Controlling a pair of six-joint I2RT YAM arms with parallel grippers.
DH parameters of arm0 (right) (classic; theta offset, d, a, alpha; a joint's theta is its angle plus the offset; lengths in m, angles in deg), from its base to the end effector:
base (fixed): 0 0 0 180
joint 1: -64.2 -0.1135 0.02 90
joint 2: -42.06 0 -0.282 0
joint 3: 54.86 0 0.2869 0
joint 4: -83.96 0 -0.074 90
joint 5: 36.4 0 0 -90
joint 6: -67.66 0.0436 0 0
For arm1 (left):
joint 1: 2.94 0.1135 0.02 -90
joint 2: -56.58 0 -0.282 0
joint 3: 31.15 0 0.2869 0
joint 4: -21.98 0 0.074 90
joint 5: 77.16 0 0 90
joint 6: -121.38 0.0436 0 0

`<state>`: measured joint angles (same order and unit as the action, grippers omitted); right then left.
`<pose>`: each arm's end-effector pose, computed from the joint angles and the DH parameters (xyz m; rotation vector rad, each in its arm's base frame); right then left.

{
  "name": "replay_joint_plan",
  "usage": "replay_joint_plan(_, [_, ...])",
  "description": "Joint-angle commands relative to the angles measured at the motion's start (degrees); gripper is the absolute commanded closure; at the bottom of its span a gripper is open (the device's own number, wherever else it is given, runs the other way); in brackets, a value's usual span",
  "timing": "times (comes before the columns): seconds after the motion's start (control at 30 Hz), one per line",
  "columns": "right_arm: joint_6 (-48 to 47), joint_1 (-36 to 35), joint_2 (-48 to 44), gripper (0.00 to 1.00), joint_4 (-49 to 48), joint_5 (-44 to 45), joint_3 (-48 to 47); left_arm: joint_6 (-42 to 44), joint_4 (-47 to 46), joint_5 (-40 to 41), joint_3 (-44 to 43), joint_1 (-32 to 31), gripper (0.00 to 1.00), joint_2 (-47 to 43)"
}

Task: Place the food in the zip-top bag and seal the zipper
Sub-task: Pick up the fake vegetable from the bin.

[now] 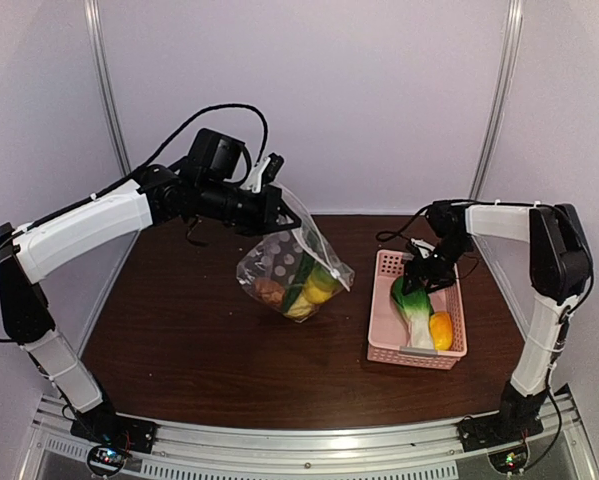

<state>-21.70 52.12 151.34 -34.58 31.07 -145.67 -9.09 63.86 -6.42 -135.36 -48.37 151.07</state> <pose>0.3927 0.1011 0.1763 -0.3455 2.9303 0.6128 0.2862 -0.3110 0.3818 0.3219 2.3388 -1.1768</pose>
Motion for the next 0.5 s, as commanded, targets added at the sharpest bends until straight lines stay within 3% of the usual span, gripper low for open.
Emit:
replay_joint_plan(0.0, [2.19,0.34,2.02,0.23,-0.65,-1.1,-0.01,-0.22,-1.82,0.69,0.4,-0.1,1.0,-0.96])
replay_joint_plan(0.1, [2.51,0.28,3.0,0.35,-1.16,-2.45,0.1,-0.1,-1.85,0.37,-0.15,-0.1,1.0,-0.32])
replay_joint_plan(0.2, [2.6,0.28,2.31,0.54,-0.82,-4.38,-0.28,-0.12,-1.85,0.01,-0.78,-0.1,1.0,0.22])
replay_joint_plan(0.47, [1.42,1.03,-10.96,0.76,0.29,-8.63,-1.86,-0.22,-1.9,-0.65,-2.32,-0.1,1.0,2.29])
